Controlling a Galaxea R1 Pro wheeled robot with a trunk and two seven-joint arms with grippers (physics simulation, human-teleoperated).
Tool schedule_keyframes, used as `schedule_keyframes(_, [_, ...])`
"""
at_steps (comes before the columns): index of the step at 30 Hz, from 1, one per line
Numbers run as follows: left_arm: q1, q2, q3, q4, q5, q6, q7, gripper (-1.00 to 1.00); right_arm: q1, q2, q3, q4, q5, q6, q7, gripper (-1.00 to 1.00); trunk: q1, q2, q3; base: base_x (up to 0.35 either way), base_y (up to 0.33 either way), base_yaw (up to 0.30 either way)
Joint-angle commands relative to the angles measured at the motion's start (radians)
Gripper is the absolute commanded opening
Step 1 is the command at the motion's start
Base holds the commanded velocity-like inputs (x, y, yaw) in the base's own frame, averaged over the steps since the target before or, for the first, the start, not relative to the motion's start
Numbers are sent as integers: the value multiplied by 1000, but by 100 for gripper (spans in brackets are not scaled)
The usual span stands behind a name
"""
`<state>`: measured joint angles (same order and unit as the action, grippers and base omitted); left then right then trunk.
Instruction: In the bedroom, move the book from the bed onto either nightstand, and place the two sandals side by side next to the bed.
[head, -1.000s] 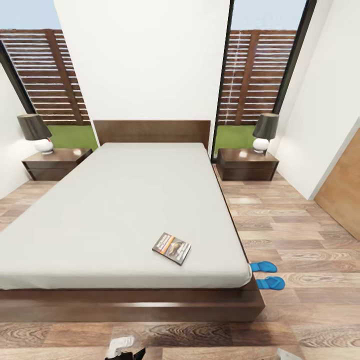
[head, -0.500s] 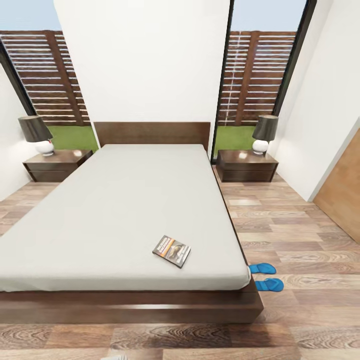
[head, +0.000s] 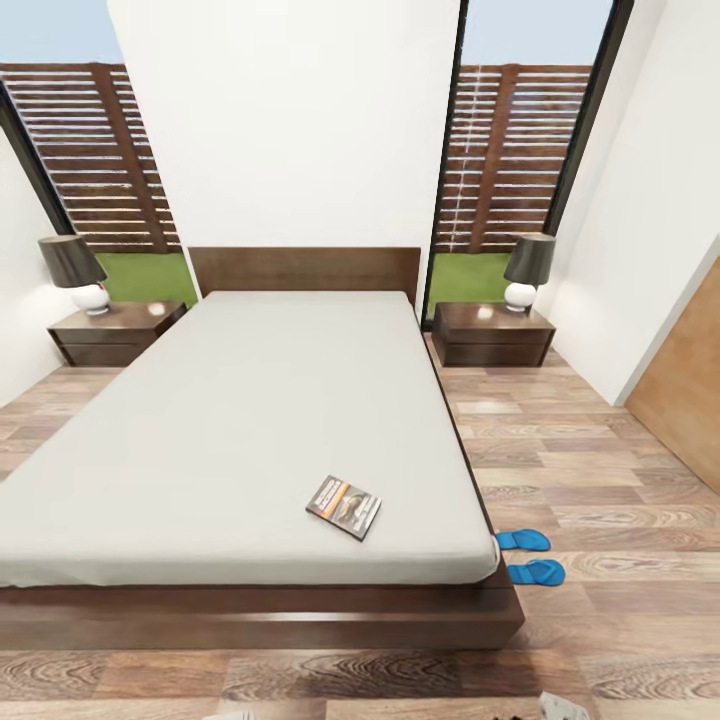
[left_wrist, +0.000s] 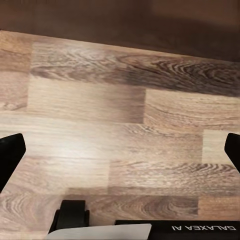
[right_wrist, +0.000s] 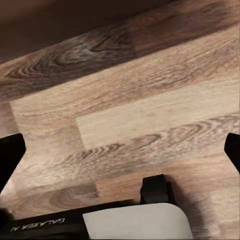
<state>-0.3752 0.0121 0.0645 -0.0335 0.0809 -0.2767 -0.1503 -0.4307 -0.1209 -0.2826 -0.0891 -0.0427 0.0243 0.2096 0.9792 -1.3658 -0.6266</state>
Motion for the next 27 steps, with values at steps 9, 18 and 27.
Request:
schedule_keyframes(9, [-1,-1,6,10,8,-1,-9,100,0,0,-4,1,28,-3,201,100,-35,63,27,0,0,0])
schedule_keyframes(18, [0,-1,6,11,8,-1,-9,100,0,0,-6,3,28,-6,-183,100,-69,126,56,0,0,0])
schedule_keyframes(27, [0,-1,6,11,8,-1,-9,100,0,1,-3,3,61,3,-152,100,-104,189,84,0,0,0])
